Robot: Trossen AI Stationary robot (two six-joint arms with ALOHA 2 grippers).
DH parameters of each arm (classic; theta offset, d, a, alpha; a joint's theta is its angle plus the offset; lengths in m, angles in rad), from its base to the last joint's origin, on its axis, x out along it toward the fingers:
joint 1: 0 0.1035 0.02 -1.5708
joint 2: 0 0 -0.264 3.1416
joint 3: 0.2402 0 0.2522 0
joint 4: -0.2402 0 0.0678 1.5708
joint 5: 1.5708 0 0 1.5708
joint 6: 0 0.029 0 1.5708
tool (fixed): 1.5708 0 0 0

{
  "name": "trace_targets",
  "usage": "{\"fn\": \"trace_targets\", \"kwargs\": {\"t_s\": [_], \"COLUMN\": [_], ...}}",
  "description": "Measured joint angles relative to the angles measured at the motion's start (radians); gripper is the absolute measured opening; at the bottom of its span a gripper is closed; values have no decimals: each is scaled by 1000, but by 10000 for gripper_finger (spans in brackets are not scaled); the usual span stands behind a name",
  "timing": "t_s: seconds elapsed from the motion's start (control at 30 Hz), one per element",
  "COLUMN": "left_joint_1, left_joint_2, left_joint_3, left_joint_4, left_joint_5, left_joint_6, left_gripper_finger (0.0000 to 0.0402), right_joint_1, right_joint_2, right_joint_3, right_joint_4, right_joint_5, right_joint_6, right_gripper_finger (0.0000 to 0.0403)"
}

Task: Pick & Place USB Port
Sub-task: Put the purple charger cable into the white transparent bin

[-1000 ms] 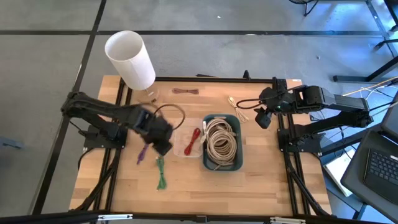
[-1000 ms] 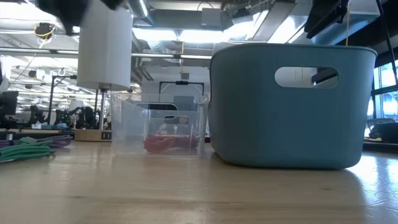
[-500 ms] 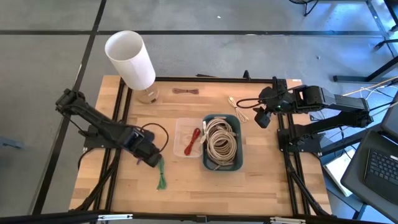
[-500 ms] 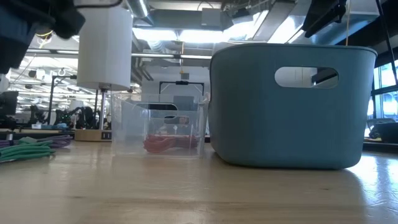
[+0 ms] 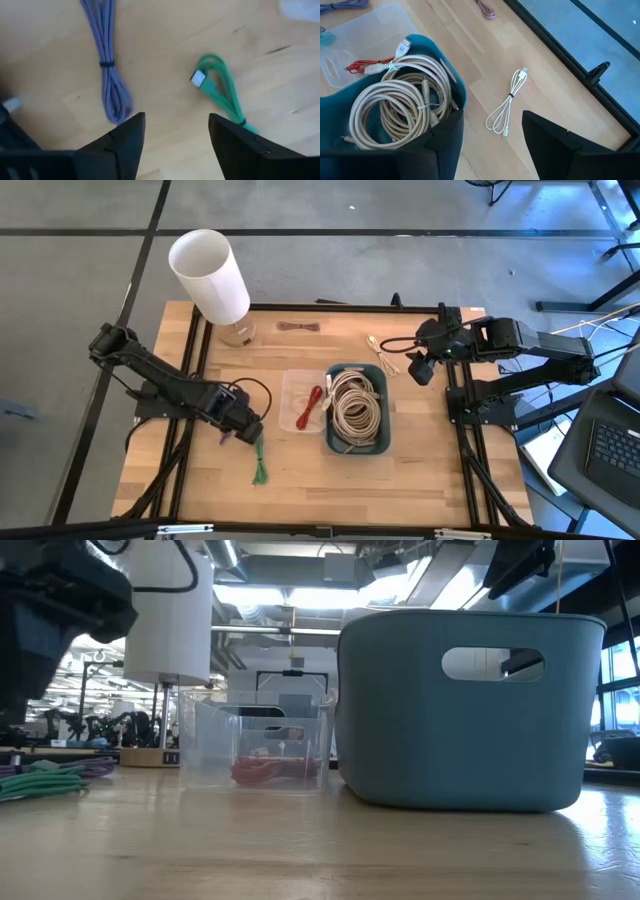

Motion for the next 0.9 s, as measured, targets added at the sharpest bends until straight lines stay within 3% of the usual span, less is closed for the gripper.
{"fn": "trace_targets", "kwargs": {"t_s": [0.4,0.9], "left_joint_1": [62,64], "left_joint_2": [0,0], "left_joint_3": [-23,-258], "left_joint_4": [-66,127], "left_joint_5": [-52,-37], "left_joint_6": [58,-13], "left_gripper_finger": [217,214], "right_joint_1": [0,0], "right_joint_2": [0,0], "right_joint_3": [0,0], "right_joint_4": [0,0], "right_joint_5": [-5,-8], "right_joint_6": [4,0], "right_gripper_finger": [206,206]}}
